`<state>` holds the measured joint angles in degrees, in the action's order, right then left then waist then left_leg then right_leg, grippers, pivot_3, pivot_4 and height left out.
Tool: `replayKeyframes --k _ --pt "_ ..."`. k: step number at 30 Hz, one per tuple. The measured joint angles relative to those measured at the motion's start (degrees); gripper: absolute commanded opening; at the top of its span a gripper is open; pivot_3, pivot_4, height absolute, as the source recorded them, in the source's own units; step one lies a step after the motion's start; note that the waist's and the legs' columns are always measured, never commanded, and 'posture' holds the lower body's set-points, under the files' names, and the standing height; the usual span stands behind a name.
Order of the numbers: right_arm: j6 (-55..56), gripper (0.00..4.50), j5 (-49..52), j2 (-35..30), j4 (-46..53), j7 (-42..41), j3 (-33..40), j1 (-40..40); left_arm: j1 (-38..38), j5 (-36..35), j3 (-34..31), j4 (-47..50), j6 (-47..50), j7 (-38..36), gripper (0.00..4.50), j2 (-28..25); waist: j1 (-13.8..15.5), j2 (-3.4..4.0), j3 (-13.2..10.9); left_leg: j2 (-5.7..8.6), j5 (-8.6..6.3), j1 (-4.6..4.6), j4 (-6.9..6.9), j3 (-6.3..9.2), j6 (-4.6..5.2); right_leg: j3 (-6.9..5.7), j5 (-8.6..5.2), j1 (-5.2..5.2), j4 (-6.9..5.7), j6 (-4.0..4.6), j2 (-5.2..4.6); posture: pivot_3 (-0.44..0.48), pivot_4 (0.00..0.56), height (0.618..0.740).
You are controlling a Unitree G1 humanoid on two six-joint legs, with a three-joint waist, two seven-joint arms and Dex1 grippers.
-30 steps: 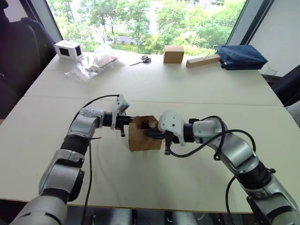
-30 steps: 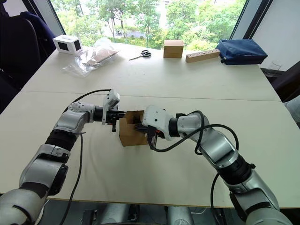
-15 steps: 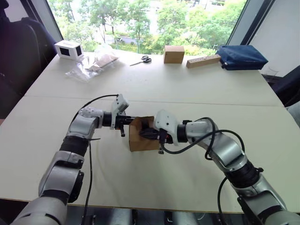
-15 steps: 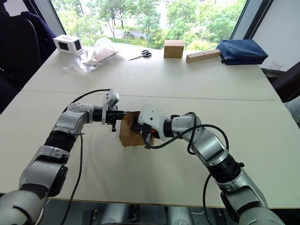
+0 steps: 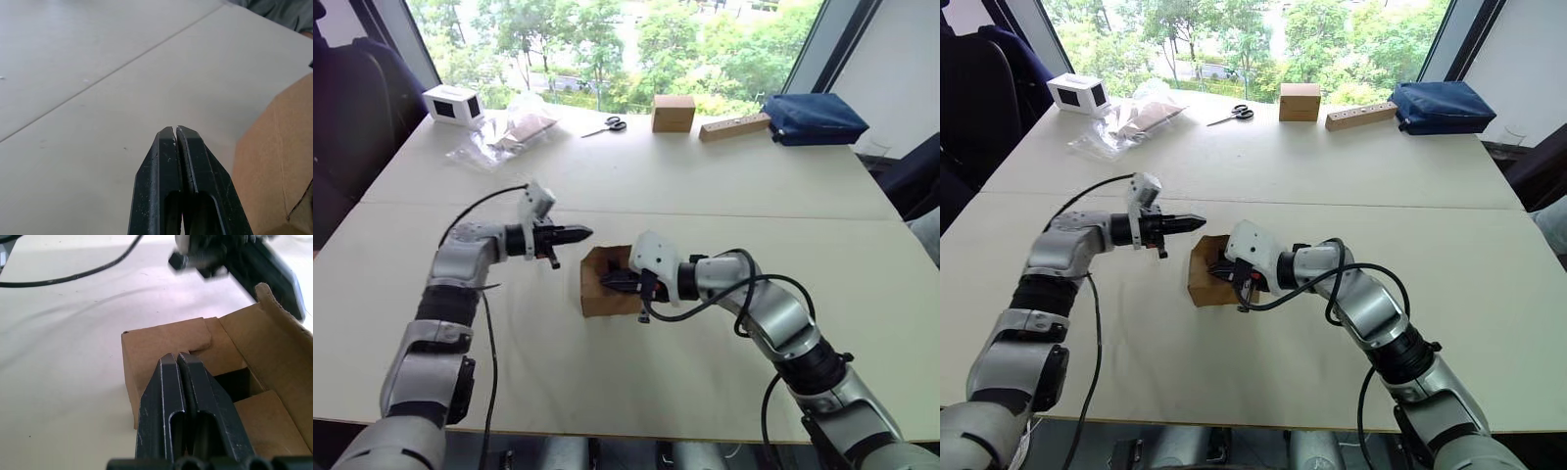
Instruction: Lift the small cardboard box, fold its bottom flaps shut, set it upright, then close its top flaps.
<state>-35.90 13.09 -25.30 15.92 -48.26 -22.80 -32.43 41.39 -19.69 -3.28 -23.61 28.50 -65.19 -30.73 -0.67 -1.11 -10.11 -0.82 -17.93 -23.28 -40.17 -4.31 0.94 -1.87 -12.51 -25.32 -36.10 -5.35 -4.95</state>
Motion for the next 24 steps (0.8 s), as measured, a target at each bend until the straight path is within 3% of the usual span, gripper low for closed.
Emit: replayKeyframes --k 3,6,11,16,24 --pt "0.3 0.00 0.0 0.1 -0.4 -0.2 0.0 0.0 -2.7 -4.1 -3.2 6.7 5.7 1.9 0.05 -1.1 0.0 0.00 0.0 -0.01 0.01 0.00 0.00 0.01 -0.01 -0.01 0.00 0.01 0.00 0.00 -0.02 0.000 0.150 0.740" --pt "1.4 0.00 0.0 0.6 -1.6 -0.3 0.4 0.0 -14.3 -12.3 -8.2 26.1 17.0 4.4 0.05 -5.5 -1.1 0.00 0.0 -0.06 0.08 0.00 0.10 -0.04 -0.17 0.07 0.01 -0.02 -0.01 -0.01 -0.04 0.000 0.150 0.740" --pt "2.7 0.00 -0.4 1.7 -3.3 -0.5 0.7 -0.1 -23.7 -19.4 -9.5 43.8 25.1 7.0 0.05 -9.3 0.2 -0.03 0.0 -0.01 0.01 0.13 0.08 0.04 -0.05 0.01 0.00 0.11 0.00 0.02 -0.10 0.000 0.150 0.740" --pt "3.6 0.00 -0.6 2.2 -3.8 -0.7 0.6 -0.1 -25.6 -21.0 -7.7 48.7 26.3 9.9 0.05 -9.9 0.1 -0.03 0.0 0.02 0.04 0.22 0.09 0.03 -0.09 0.01 -0.01 0.18 0.01 0.05 -0.08 0.000 0.150 0.740" --pt "3.8 0.00 -0.6 2.1 -3.8 -0.9 0.7 -0.2 -26.8 -17.4 -1.0 47.1 21.5 10.9 0.05 -10.3 0.0 -0.03 0.0 -0.01 0.02 0.22 0.12 0.00 -0.06 0.02 -0.01 0.14 0.02 0.05 -0.03 0.000 0.150 0.740"
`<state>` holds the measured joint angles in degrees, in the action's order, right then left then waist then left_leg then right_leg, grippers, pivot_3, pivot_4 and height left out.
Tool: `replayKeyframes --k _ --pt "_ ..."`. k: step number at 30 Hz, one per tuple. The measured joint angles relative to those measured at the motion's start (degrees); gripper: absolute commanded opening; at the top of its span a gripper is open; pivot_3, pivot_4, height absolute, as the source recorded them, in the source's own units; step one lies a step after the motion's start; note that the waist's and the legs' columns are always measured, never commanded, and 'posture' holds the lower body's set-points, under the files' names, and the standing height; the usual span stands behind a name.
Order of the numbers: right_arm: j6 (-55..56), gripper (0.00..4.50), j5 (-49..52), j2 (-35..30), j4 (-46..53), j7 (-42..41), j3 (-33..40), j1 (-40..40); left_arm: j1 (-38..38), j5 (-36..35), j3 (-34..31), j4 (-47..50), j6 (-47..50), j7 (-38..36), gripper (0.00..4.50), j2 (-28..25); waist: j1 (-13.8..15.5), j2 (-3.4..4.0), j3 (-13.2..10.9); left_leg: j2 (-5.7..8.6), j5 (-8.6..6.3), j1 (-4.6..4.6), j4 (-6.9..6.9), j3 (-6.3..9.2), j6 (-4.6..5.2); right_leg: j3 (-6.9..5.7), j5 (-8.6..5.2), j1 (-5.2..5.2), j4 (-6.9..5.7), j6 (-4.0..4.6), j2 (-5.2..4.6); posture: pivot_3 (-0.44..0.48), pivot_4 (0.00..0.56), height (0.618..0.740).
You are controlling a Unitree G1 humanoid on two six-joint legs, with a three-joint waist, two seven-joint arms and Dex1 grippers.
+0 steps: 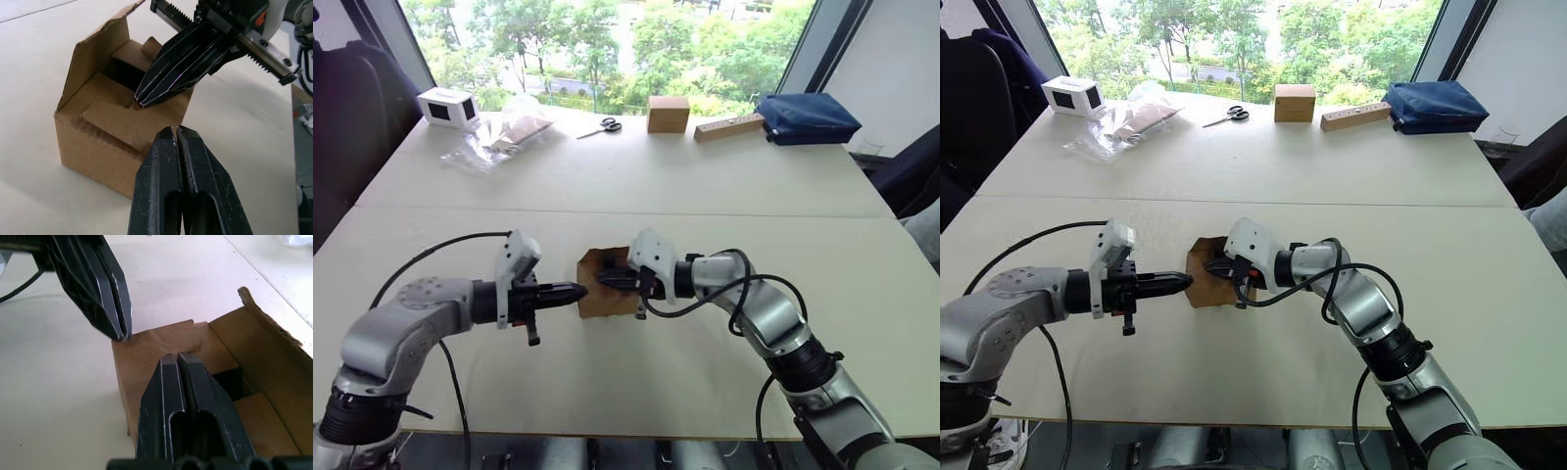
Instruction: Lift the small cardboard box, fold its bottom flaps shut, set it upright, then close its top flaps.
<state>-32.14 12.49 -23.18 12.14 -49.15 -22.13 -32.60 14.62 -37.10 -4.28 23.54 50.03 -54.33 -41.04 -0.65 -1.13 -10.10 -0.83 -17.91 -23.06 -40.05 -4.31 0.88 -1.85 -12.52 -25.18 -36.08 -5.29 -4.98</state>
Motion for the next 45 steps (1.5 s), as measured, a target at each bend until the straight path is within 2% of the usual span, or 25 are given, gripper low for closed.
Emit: replayKeyframes --k 6,9,14,16,21,26,39,42,45 --pt "-0.8 0.00 1.0 -0.7 1.5 -1.1 1.3 -0.1 1.6 2.0 2.7 -3.4 -3.5 -0.2 0.05 0.0 0.0 0.00 0.0 0.01 0.00 -0.01 0.00 -0.01 0.01 0.00 0.00 -0.01 0.02 0.00 -0.01 0.000 0.150 0.740" --pt "-3.3 0.00 5.4 -1.0 3.5 -2.4 5.2 -0.5 1.9 2.5 3.5 -4.5 -4.6 -0.5 0.05 0.0 0.0 0.00 0.0 0.01 -0.02 -0.01 -0.01 -0.01 0.03 0.00 0.00 0.00 0.01 -0.01 -0.01 0.000 0.150 0.740" --pt "-8.2 0.00 11.5 -0.9 2.7 -0.3 15.6 -8.9 2.2 2.9 4.6 -5.8 -6.8 -1.1 0.05 0.1 0.0 0.01 0.0 -0.01 -0.02 0.00 0.00 0.00 0.03 -0.01 0.00 0.00 0.00 0.00 -0.01 0.000 0.150 0.740" --pt "-7.4 0.00 10.6 -0.5 0.2 2.1 17.0 -12.0 2.5 2.9 4.9 -6.2 -7.2 -1.3 0.05 0.2 0.0 0.01 0.0 -0.01 -0.02 0.02 0.01 -0.02 0.03 0.00 0.00 0.00 0.01 0.00 -0.02 0.000 0.150 0.740" --pt "-4.1 0.00 2.7 -1.1 -8.2 4.7 10.4 -13.1 2.9 2.9 5.4 -6.6 -8.1 -1.1 0.05 0.6 -0.1 0.03 0.0 0.00 -0.02 -0.03 0.01 -0.05 0.03 0.02 0.00 -0.05 0.00 0.00 -0.02 0.000 0.150 0.740" --pt "-2.4 0.00 -0.4 -1.8 -8.6 1.8 4.6 -11.0 3.2 3.3 5.6 -6.6 -8.3 -0.5 0.05 0.6 -0.1 0.03 0.0 0.00 -0.02 -0.05 0.01 -0.04 0.03 0.01 0.01 -0.05 0.01 -0.01 -0.02 0.000 0.150 0.740" --pt "-7.1 0.00 1.3 -3.6 1.0 -2.4 2.7 -5.0 4.2 2.6 5.1 -7.7 -7.9 -0.8 0.05 0.0 0.0 0.03 0.0 0.00 -0.03 -0.04 0.01 -0.03 0.05 0.01 0.01 -0.05 0.01 -0.01 -0.02 0.000 0.150 0.740" --pt "-7.5 0.00 1.1 -3.5 1.3 -1.9 2.4 -4.6 5.7 0.5 3.4 -8.1 -6.3 -0.9 0.05 0.0 0.0 0.02 0.0 -0.01 -0.02 -0.06 0.01 -0.01 0.05 0.00 0.00 -0.05 0.01 -0.01 -0.01 0.000 0.150 0.740" --pt "-7.5 0.00 0.9 -3.5 1.3 -1.7 2.0 -4.5 10.4 -2.8 -0.3 -9.5 -4.2 0.0 0.05 0.6 0.0 0.02 0.0 0.01 -0.02 -0.06 0.00 -0.01 0.05 -0.01 0.01 -0.05 0.01 -0.01 -0.02 0.000 0.150 0.740"
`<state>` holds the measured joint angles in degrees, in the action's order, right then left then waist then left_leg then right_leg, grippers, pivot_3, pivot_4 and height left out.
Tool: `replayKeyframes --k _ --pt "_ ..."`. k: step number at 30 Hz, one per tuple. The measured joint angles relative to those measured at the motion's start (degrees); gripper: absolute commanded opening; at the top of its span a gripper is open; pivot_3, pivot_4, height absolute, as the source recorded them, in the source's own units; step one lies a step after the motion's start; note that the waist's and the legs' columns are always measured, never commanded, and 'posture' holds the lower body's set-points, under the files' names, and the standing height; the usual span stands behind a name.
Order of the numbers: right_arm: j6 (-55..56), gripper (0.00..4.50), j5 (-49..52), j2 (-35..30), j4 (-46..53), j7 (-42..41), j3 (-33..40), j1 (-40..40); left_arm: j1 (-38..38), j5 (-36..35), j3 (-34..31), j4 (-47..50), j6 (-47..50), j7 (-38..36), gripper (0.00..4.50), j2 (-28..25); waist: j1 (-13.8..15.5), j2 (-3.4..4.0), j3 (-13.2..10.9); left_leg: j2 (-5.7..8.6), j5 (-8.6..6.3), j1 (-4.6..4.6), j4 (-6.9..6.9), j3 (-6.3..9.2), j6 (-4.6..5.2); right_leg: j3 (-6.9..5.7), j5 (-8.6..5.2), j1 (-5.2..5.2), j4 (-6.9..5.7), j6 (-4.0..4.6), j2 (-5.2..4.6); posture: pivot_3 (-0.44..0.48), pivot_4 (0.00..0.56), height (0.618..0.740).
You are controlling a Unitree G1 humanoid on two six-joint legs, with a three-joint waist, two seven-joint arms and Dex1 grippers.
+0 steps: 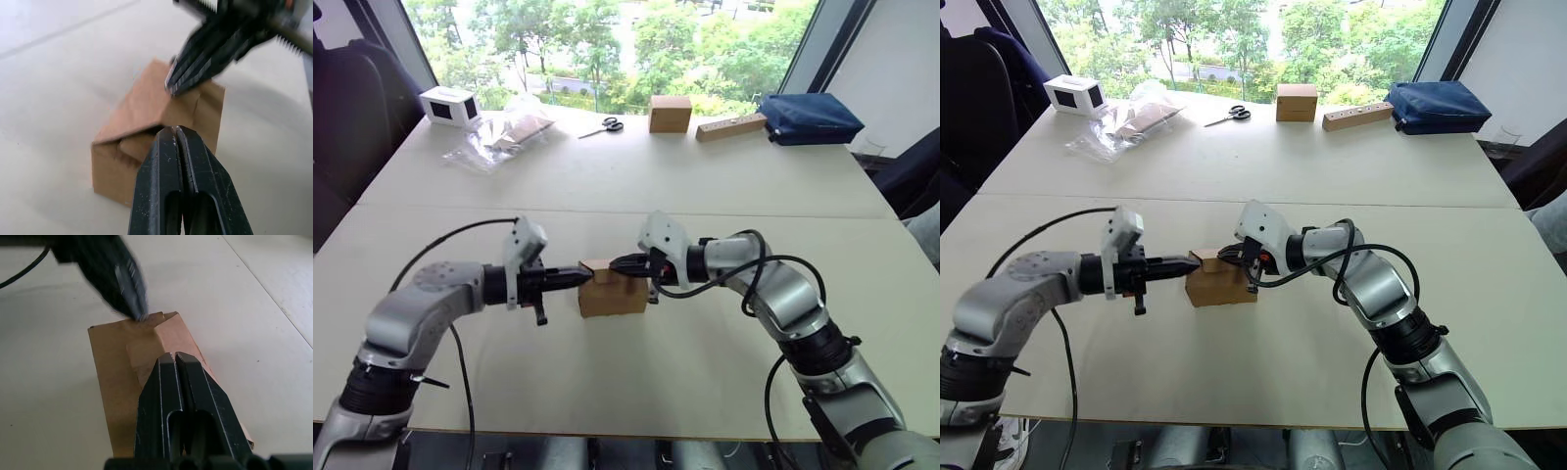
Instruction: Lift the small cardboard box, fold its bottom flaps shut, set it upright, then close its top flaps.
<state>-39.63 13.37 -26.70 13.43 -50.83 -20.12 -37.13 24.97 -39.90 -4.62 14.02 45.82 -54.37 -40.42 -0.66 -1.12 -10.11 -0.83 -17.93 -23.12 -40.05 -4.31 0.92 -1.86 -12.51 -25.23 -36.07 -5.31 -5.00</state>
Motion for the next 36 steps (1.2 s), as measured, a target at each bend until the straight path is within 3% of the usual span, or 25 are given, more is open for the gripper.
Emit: replayKeyframes --k 3,17,24,36 --pt "0.0 0.00 -0.2 0.0 -0.1 0.1 -0.1 0.0 2.6 -0.6 -1.2 -1.1 -0.1 1.3 0.05 1.1 -0.1 0.00 0.0 0.02 0.01 0.01 0.00 -0.02 -0.01 0.01 0.00 0.01 0.01 0.00 0.00 0.000 0.150 0.740" --pt "0.6 0.00 -0.8 -0.4 0.5 1.0 0.3 -0.2 2.2 8.3 6.2 -5.6 -6.3 1.5 0.05 3.4 0.0 0.00 0.0 0.00 0.01 0.00 0.00 -0.02 -0.01 0.01 0.00 0.00 0.01 0.00 0.01 0.000 0.150 0.740" --pt "-3.1 0.00 6.3 -0.3 5.6 -0.2 5.9 0.2 2.0 9.6 6.9 -5.6 -6.6 0.8 0.05 3.5 0.0 0.00 0.0 0.00 0.00 -0.01 0.00 -0.01 0.00 0.01 0.00 0.00 0.01 0.00 0.00 0.000 0.150 0.740" --pt "-3.8 0.00 6.5 -2.3 7.8 -0.4 2.3 2.6 0.9 12.7 8.4 -6.1 -9.2 -0.7 0.05 3.3 0.0 0.00 0.0 0.00 -0.01 -0.01 0.00 -0.02 0.02 0.01 0.00 -0.01 0.01 0.00 0.00 0.000 0.150 0.740"
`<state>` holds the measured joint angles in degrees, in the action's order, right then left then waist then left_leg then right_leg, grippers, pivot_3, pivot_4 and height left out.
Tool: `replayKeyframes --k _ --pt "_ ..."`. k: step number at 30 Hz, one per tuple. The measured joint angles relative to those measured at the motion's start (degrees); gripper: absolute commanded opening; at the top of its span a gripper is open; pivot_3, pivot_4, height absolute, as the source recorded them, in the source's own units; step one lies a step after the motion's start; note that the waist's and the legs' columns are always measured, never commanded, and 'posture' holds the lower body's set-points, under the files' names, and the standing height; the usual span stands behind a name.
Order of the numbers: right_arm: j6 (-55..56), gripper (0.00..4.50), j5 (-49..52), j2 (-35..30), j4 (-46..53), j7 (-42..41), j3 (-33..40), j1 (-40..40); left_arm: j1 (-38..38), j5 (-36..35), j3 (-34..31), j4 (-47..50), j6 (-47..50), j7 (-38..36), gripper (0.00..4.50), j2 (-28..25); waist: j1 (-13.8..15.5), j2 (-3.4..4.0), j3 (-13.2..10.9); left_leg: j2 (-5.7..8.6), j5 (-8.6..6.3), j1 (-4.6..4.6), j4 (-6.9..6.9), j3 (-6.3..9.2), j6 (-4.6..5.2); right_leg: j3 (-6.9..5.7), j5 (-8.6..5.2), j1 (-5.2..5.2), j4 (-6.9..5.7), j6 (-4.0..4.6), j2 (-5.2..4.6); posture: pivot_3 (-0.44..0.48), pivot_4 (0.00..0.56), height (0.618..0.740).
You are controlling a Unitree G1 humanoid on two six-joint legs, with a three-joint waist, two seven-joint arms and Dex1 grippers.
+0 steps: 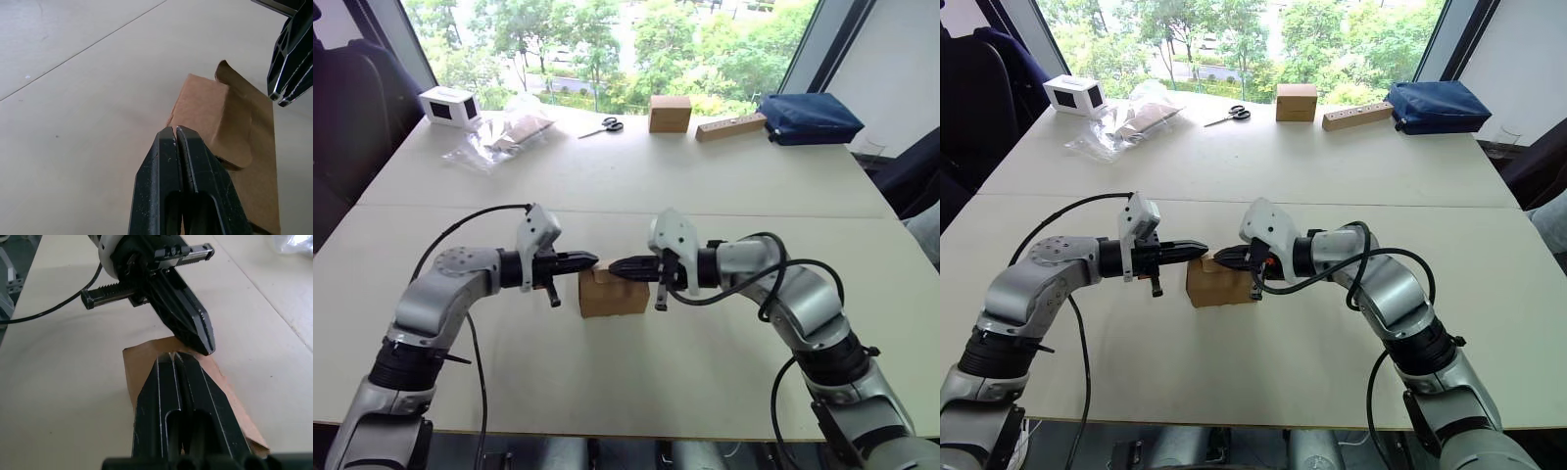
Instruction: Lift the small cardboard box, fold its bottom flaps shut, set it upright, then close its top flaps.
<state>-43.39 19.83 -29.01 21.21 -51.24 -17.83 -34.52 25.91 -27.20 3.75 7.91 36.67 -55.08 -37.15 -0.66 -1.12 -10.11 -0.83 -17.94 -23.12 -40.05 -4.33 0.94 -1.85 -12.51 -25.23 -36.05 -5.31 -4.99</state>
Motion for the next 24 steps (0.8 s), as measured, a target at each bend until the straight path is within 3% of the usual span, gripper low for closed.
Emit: replayKeyframes --k 24 --pt "8.2 0.00 -10.4 -1.8 -2.8 0.5 -6.8 -0.1 -0.3 -1.0 -0.4 -0.2 1.3 0.2 0.05 1.3 0.0 -0.01 0.0 0.00 0.00 0.01 0.00 0.01 0.00 0.00 0.00 0.01 0.00 0.00 0.00 0.000 0.150 0.740"
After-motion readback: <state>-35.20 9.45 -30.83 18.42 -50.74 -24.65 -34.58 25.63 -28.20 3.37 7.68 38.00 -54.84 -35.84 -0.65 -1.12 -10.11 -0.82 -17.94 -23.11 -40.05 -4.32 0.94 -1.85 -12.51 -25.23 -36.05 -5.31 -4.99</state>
